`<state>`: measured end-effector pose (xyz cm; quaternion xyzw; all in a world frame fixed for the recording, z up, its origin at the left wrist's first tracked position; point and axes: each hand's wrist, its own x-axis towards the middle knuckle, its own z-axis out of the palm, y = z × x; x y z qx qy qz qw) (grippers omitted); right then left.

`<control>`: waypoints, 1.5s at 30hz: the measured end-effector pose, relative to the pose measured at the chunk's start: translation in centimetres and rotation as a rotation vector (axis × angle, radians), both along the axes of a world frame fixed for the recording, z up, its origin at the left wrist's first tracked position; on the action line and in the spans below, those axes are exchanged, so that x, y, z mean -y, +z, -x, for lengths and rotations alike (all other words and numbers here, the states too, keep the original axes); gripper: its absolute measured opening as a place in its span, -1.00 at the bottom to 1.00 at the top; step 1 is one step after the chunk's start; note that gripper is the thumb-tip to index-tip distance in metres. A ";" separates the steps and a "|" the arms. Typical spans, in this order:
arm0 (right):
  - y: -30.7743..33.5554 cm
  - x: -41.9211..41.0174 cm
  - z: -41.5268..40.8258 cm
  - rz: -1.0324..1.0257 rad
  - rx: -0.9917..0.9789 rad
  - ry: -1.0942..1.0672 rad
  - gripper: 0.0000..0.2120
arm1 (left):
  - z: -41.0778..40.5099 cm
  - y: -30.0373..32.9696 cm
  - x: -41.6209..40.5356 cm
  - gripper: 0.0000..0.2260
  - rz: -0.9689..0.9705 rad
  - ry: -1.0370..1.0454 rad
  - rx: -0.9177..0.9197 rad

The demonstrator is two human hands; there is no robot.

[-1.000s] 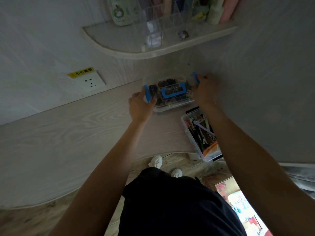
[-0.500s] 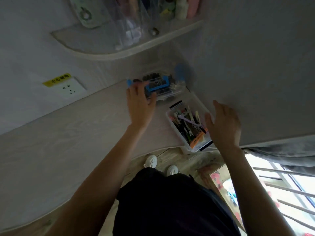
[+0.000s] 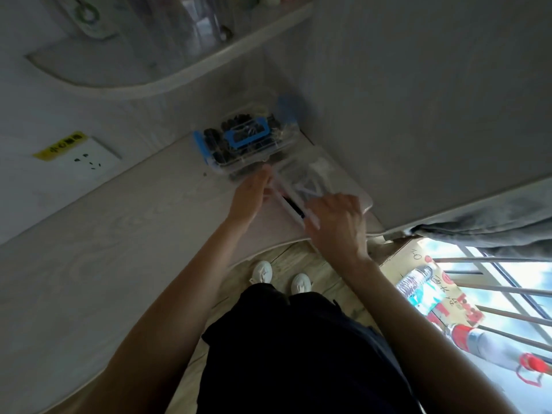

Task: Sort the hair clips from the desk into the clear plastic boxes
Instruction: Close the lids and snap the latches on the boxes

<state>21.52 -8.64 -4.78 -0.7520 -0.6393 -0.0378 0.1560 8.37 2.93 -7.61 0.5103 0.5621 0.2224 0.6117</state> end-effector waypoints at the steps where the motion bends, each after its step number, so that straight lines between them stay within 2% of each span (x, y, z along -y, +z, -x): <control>1: -0.8 0.3 0.6 0.062 0.005 0.016 -0.89 | 0.0 0.1 0.0 -0.84 -0.021 -0.025 -0.012; 2: -1.5 0.5 1.1 0.115 -0.007 0.014 -0.86 | 0.1 -0.2 -0.2 -0.89 -0.058 -0.058 -0.056; 6: -2.6 1.1 0.9 0.179 -0.123 -0.102 -0.78 | 0.1 -0.7 -0.4 -0.66 -0.170 -0.130 -0.177; 9: -2.5 1.5 -0.6 0.156 -0.177 -0.240 -0.76 | -0.1 -0.2 -0.3 -0.62 -0.169 -0.120 -0.143; 13: -2.7 2.7 -1.9 0.222 -0.336 -0.412 -0.71 | -0.1 -0.3 -0.3 -0.59 -0.146 -0.145 -0.114; 16: -2.1 3.2 -1.7 0.220 -0.545 -0.483 -0.66 | 0.4 -0.5 0.0 -0.62 -0.099 -0.131 -0.086; 18: -1.7 3.2 -1.7 0.196 -0.675 -0.517 -0.62 | 1.0 -1.0 0.4 -0.71 -0.072 -0.104 -0.103; 20: -1.8 3.2 -2.0 0.145 -0.784 -0.550 -0.58 | 1.9 -1.4 0.6 -0.83 -0.138 -0.137 -0.177; 22: -2.2 3.4 -2.2 0.104 -0.874 -0.568 -0.57 | 2.4 -1.5 0.6 -0.85 -0.225 -0.199 -0.267; 25: -2.4 3.3 -2.2 0.127 -0.929 -0.600 -0.54 | 2.3 -1.2 -0.2 -0.74 -0.299 -0.241 -0.342; 28: -2.6 3.0 -2.6 0.148 -1.043 -0.701 -0.42 | 1.4 -0.8 -1.1 -0.57 -0.127 -0.280 -0.236; 31: -2.5 2.9 -2.9 0.152 -0.994 -0.762 -0.40 | 0.9 -0.5 -1.4 -0.52 -0.008 -0.236 -0.133; 35: -2.5 2.7 -2.2 0.124 -0.891 -0.800 -0.59 | 0.8 -0.2 -0.5 -0.62 -0.246 -0.233 -0.149; 39: -2.5 2.5 -1.2 0.079 -0.749 -0.763 -0.74 | 1.1 -1.5 -0.6 -0.61 -0.445 -0.327 -0.250; 42: -2.5 2.4 -0.7 0.110 -0.628 -0.690 -0.65 | 1.2 -2.0 -0.8 -0.58 -0.511 -0.366 -0.373; 45: -2.9 2.2 -0.5 0.128 -0.553 -0.595 -0.56 | 1.1 -2.0 -0.7 -0.55 -0.531 -0.355 -0.412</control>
